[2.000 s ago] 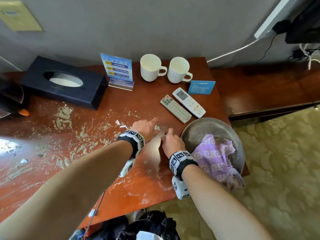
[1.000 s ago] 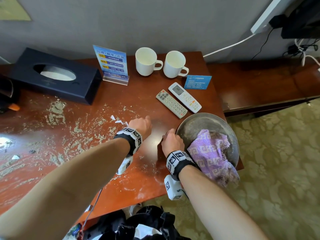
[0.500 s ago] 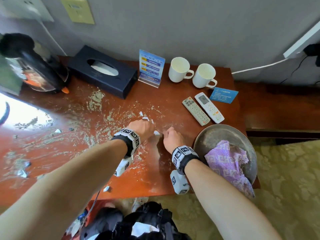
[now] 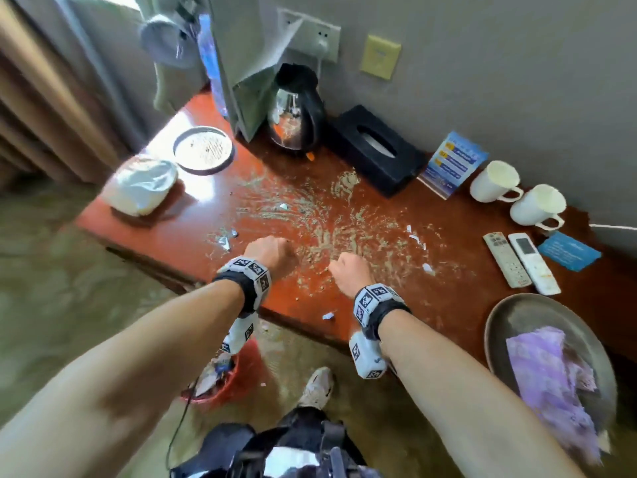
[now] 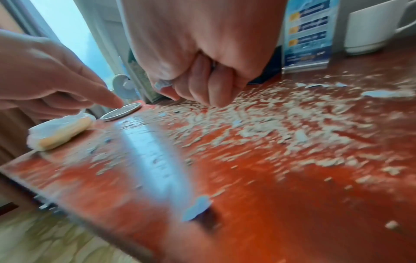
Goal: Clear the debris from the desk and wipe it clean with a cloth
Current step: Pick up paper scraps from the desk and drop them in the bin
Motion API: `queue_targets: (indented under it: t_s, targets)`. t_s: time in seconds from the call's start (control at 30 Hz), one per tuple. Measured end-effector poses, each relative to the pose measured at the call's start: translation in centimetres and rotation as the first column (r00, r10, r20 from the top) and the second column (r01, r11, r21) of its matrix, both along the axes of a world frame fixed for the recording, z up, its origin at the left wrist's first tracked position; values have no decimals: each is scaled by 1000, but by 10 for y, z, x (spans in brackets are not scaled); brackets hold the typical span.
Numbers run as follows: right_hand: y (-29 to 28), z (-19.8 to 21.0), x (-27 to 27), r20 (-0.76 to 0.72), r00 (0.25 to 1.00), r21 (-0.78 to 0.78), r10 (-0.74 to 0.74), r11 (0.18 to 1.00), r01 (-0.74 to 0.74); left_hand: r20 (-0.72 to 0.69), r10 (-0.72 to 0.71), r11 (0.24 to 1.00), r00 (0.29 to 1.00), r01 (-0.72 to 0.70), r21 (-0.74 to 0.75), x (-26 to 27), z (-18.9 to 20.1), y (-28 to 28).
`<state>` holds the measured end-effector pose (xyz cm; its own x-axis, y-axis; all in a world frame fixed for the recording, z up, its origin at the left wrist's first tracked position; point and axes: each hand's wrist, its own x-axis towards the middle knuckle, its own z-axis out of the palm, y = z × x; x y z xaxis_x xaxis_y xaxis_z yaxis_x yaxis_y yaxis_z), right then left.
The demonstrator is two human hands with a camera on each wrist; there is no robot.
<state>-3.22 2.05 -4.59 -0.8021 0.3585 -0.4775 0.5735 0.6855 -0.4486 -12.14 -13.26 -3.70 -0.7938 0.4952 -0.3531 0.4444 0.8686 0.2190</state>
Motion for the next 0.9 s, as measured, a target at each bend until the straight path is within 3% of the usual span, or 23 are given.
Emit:
queue_targets:
  t_s: [0.27,0.47,0.67,0.9]
  targets:
    - [-161,5,23,-24,998,-35,57,998,-58,37,194,980,980,-195,47,46,-6,-176]
    - [-245,-15,35,9,971,2,238,971,-238,84,307,949,948,-311,43,76,-20,-270]
    - [-287,-42,31,83,913,29,398,915,-402,113,372,928,921,-372,-24,96,-41,-316]
    - [-296,-114,10,187,924,26,335,938,-345,162,443,894,882,-421,-155,83,-108,-323]
